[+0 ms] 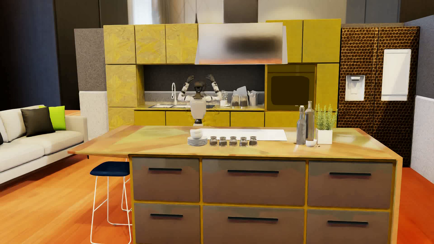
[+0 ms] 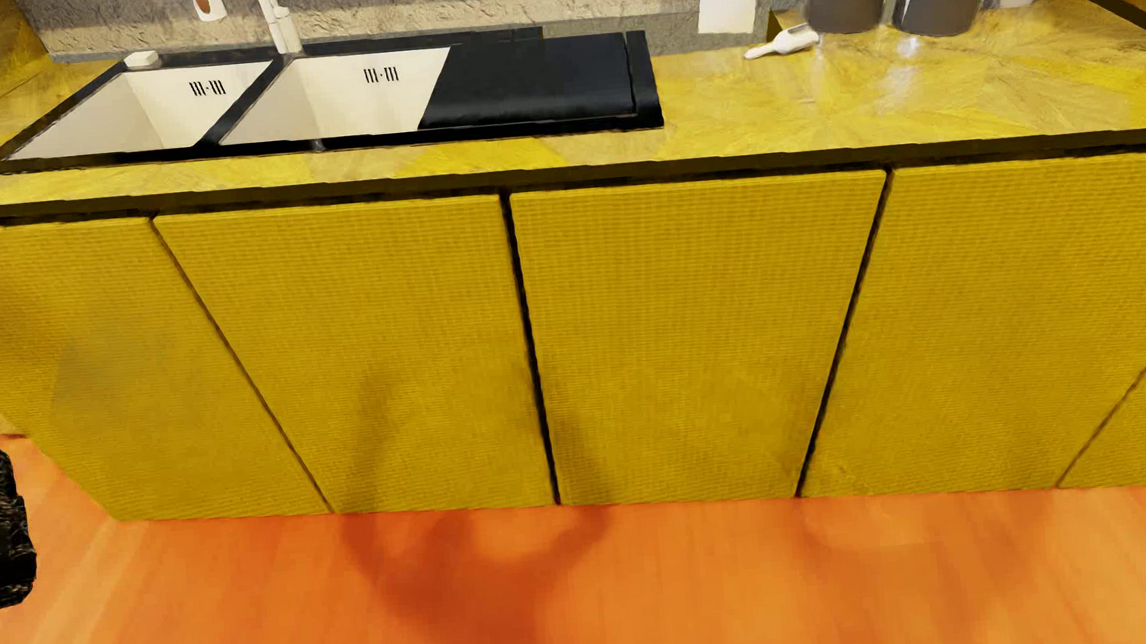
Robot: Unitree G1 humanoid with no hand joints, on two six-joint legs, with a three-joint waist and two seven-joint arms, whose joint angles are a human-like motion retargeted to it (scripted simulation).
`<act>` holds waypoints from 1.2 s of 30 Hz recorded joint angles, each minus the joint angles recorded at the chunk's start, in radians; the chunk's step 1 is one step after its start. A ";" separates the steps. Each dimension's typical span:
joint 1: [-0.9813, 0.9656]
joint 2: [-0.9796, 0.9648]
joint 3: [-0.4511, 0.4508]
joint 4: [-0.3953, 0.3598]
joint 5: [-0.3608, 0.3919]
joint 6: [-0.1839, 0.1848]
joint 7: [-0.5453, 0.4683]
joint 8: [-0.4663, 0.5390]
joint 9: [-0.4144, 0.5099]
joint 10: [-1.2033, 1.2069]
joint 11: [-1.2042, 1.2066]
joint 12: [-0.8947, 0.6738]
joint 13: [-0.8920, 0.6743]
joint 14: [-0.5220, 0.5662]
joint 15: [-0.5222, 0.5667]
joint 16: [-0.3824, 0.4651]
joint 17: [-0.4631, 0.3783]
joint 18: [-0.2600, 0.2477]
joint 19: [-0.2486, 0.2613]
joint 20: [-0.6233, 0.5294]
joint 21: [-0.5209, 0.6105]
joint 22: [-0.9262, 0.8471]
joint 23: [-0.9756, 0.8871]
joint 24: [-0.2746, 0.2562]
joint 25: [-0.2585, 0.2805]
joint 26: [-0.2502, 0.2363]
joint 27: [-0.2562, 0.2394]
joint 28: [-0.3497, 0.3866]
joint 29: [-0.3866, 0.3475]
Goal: Stay put
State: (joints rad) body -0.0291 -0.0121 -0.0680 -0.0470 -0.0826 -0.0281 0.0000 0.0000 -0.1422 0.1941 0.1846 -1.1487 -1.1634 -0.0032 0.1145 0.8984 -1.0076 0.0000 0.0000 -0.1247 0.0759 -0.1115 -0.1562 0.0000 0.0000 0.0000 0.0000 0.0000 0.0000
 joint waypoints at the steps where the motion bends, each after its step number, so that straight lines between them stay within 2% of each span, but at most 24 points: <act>1: 0.000 0.000 0.002 -0.001 -0.002 0.001 0.000 0.000 0.001 0.001 0.000 0.056 0.058 -0.001 0.002 -0.021 0.014 0.000 0.000 0.026 -0.028 -0.023 -0.024 0.000 0.000 0.000 0.000 0.000 0.000; 8: -0.002 -0.003 -0.012 -0.001 -0.011 0.002 0.000 0.000 0.007 0.007 -0.002 0.401 0.411 -0.015 0.020 -0.184 0.173 0.000 0.000 0.186 -0.209 -0.123 -0.146 0.000 0.000 0.000 0.000 0.000 0.000; 13: -0.001 -0.004 -0.014 -0.005 -0.022 0.004 0.000 0.000 0.003 0.014 -0.002 0.596 0.609 -0.029 0.039 -0.307 0.289 0.000 0.000 0.194 -0.325 -0.172 -0.164 0.000 0.000 0.000 0.000 0.000 0.000; 19: 0.006 -0.003 -0.019 -0.009 -0.027 0.009 0.000 0.000 -0.007 0.014 0.000 0.853 0.846 -0.031 0.050 -0.378 0.367 0.000 0.000 0.159 -0.276 -0.260 -0.227 0.000 0.000 0.000 0.000 0.000 0.000; 25: 0.003 -0.004 -0.012 -0.008 -0.028 0.012 0.000 0.000 -0.012 0.015 -0.001 1.061 1.072 -0.036 0.048 -0.426 0.440 0.000 0.000 0.055 -0.204 -0.290 -0.282 0.000 0.000 0.000 0.000 0.000 0.000; 30: -0.002 -0.012 -0.012 -0.006 -0.030 0.011 0.000 0.000 -0.009 0.008 0.001 1.161 1.161 -0.021 0.044 -0.458 0.451 0.000 0.000 0.001 -0.094 -0.181 -0.278 0.000 0.000 0.000 0.000 0.000 0.000; 34: 0.010 0.001 -0.014 -0.007 -0.033 -0.002 0.000 0.000 0.003 -0.002 -0.002 1.167 1.185 -0.011 0.040 -0.461 0.417 0.000 0.000 -0.018 0.051 -0.036 -0.176 0.000 0.000 0.000 0.000 0.000 0.000; 36: 0.003 -0.002 -0.021 -0.004 -0.031 -0.008 0.000 0.000 0.006 0.007 -0.002 1.172 1.185 -0.014 0.041 -0.458 0.420 0.000 0.000 -0.021 0.083 0.042 -0.109 0.000 0.000 0.000 0.000 0.000 0.000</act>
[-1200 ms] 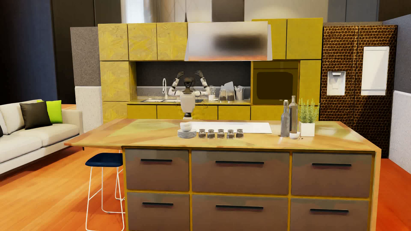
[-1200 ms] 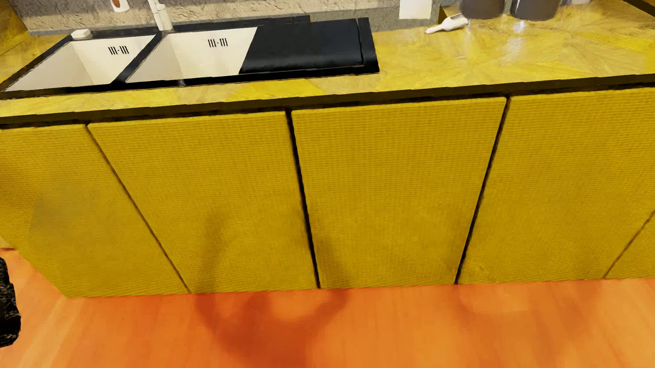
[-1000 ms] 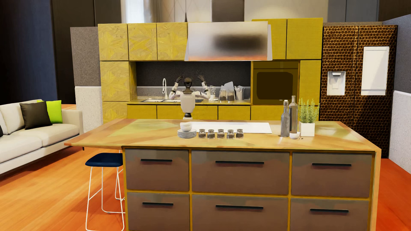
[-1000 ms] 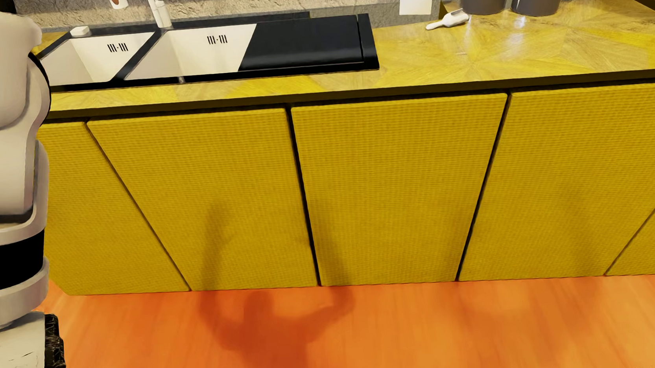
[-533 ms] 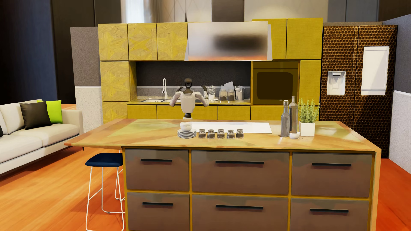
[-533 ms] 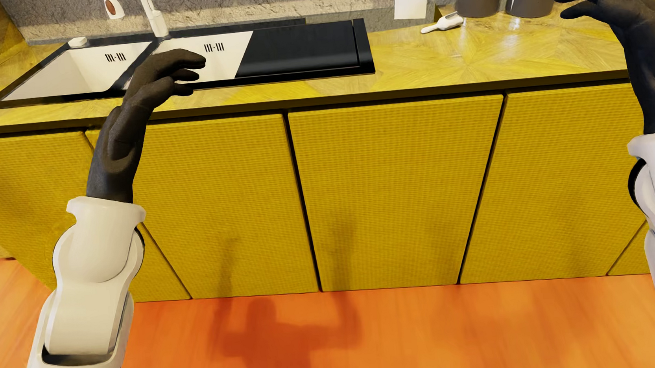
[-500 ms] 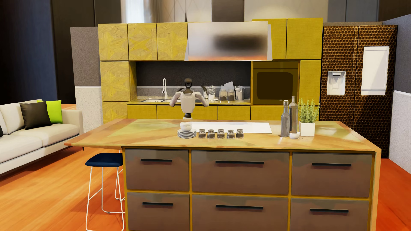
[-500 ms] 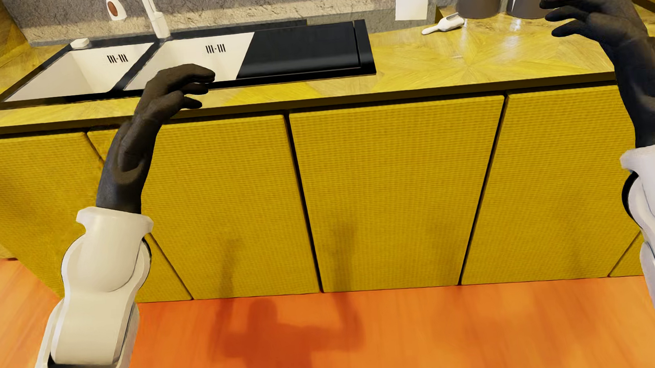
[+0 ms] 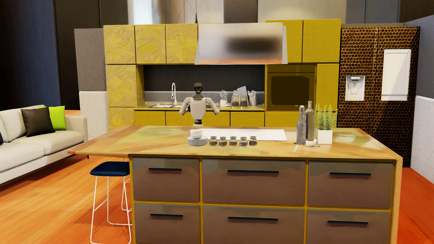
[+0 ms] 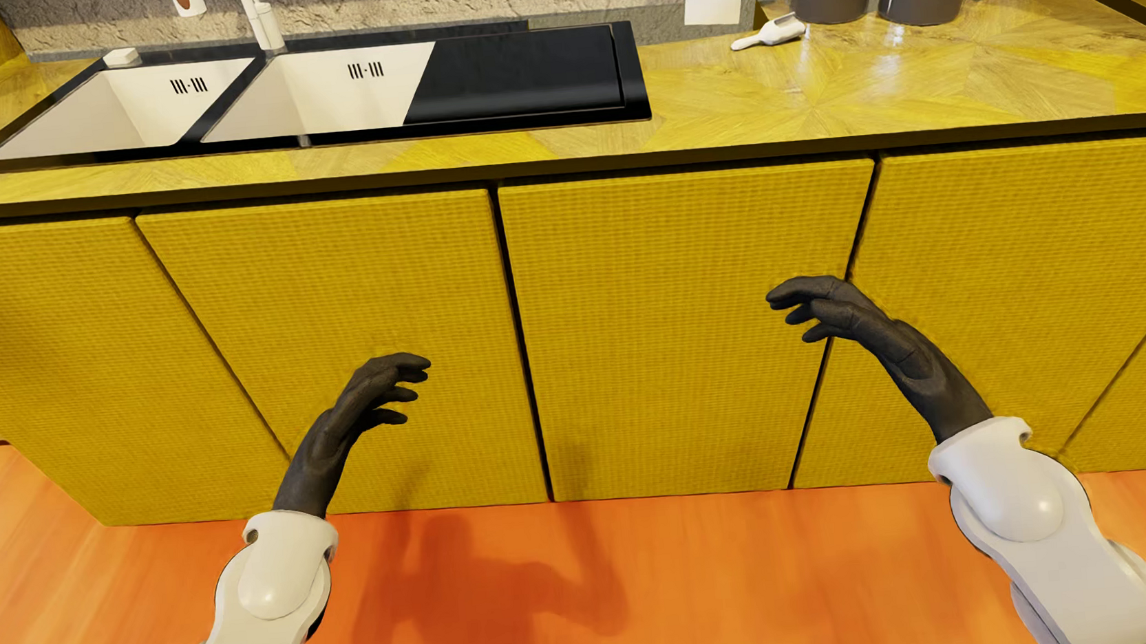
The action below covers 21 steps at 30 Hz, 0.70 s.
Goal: Stay put
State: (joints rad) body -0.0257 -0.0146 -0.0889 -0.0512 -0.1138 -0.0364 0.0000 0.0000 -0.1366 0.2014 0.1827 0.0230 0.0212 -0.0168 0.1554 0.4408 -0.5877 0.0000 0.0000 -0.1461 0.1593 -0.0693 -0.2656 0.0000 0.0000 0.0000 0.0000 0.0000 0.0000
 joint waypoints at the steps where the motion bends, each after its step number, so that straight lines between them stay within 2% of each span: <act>1: 0.004 0.005 0.000 -0.002 -0.003 -0.010 0.000 0.000 0.003 -0.002 -0.001 0.003 0.001 0.000 -0.003 0.007 0.001 0.000 0.000 -0.007 0.023 0.028 0.032 0.000 0.000 0.000 0.000 0.000 0.000; 5: 0.004 0.004 0.013 0.002 0.001 -0.020 0.000 0.000 0.013 0.001 -0.001 -0.002 0.017 0.001 0.002 0.000 0.025 0.000 0.000 -0.054 0.095 0.095 0.106 0.000 0.000 0.000 0.000 0.000 0.000; 9: -0.004 0.000 0.019 0.003 0.001 -0.009 0.000 0.000 0.017 0.013 -0.003 -0.003 0.019 -0.008 0.012 0.002 0.053 0.000 0.000 -0.174 0.136 0.198 0.175 0.000 0.000 0.000 0.000 0.000 0.000; 13: -0.003 -0.013 0.032 0.009 0.006 0.010 0.000 0.000 0.023 0.001 0.007 -0.009 -0.002 0.009 0.010 0.001 0.087 0.000 0.000 -0.244 0.131 0.349 0.307 0.000 0.000 0.000 0.000 0.000 0.000; 21: -0.010 -0.006 0.019 0.001 -0.001 0.004 0.000 0.000 0.041 0.012 -0.001 -0.082 -0.066 -0.004 0.004 -0.039 0.125 0.000 0.000 -0.407 0.325 0.545 0.589 0.000 0.000 0.000 0.000 0.000 0.000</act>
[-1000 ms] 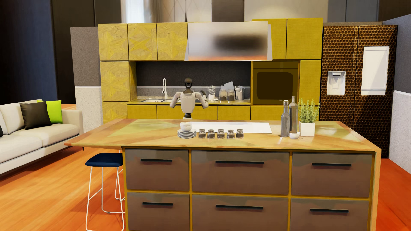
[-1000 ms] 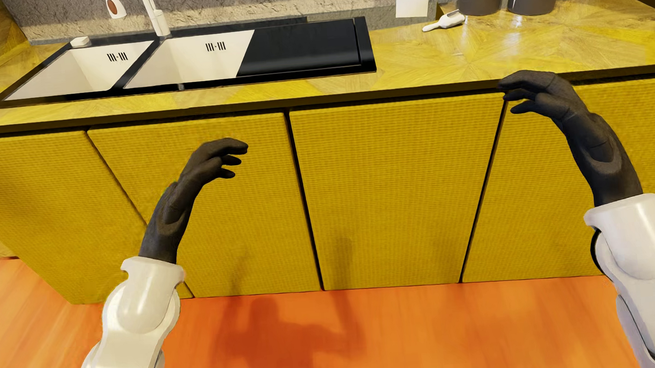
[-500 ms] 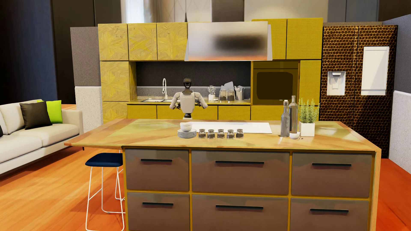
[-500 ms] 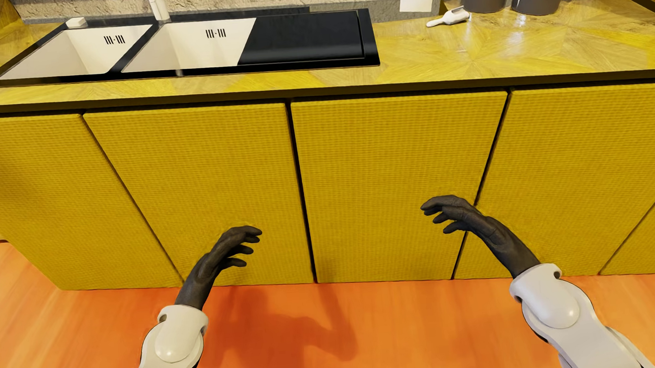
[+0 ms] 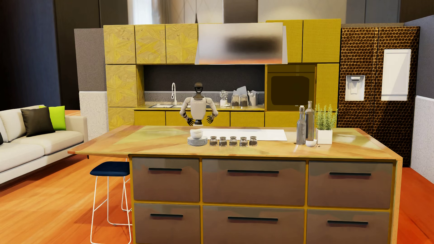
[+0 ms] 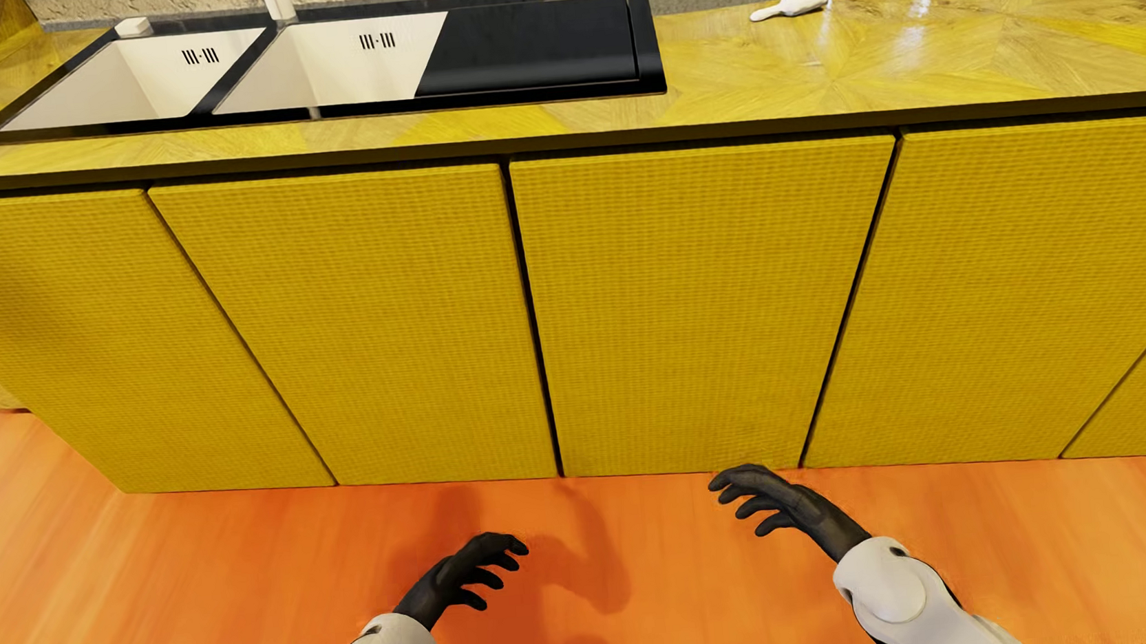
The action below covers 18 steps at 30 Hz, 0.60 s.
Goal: Stay put
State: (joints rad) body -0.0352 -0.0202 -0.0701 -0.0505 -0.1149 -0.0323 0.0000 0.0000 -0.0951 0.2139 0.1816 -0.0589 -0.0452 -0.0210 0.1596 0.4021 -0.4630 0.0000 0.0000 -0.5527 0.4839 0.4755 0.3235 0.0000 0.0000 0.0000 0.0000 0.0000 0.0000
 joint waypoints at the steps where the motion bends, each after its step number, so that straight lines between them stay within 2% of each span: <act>1: 0.003 0.005 -0.001 0.006 0.006 0.003 0.000 0.000 0.003 0.000 -0.001 -0.008 -0.009 -0.002 -0.005 -0.005 0.001 0.000 0.000 -0.012 0.022 0.025 0.020 0.000 0.000 0.000 0.000 0.000 0.000; 5: 0.005 0.006 0.001 0.004 0.004 0.001 0.000 0.000 0.013 0.003 0.000 -0.050 -0.051 -0.002 -0.009 -0.023 0.018 0.000 0.000 -0.080 0.083 0.137 0.109 0.000 0.000 0.000 0.000 0.000 0.000; 11: -0.003 0.007 -0.010 0.010 0.009 0.011 0.000 0.000 0.013 -0.003 -0.009 -0.007 -0.015 0.001 -0.020 -0.091 0.051 0.000 0.000 0.028 0.024 0.179 0.135 0.000 0.000 0.000 0.000 0.000 0.000; 18: -0.012 0.004 -0.018 0.010 0.007 0.016 0.000 0.000 0.017 0.016 -0.008 0.032 0.019 -0.012 -0.015 -0.095 0.056 0.000 0.000 0.038 -0.010 0.157 0.120 0.000 0.000 0.000 0.000 0.000 0.000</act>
State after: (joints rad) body -0.0468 -0.0160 -0.0877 -0.0404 -0.1082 -0.0162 0.0000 0.0000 -0.0781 0.2296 0.1734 -0.0266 -0.0261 -0.0327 0.1446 0.3074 -0.4073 0.0000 0.0000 -0.5152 0.4737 0.6321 0.4433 0.0000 0.0000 0.0000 0.0000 0.0000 0.0000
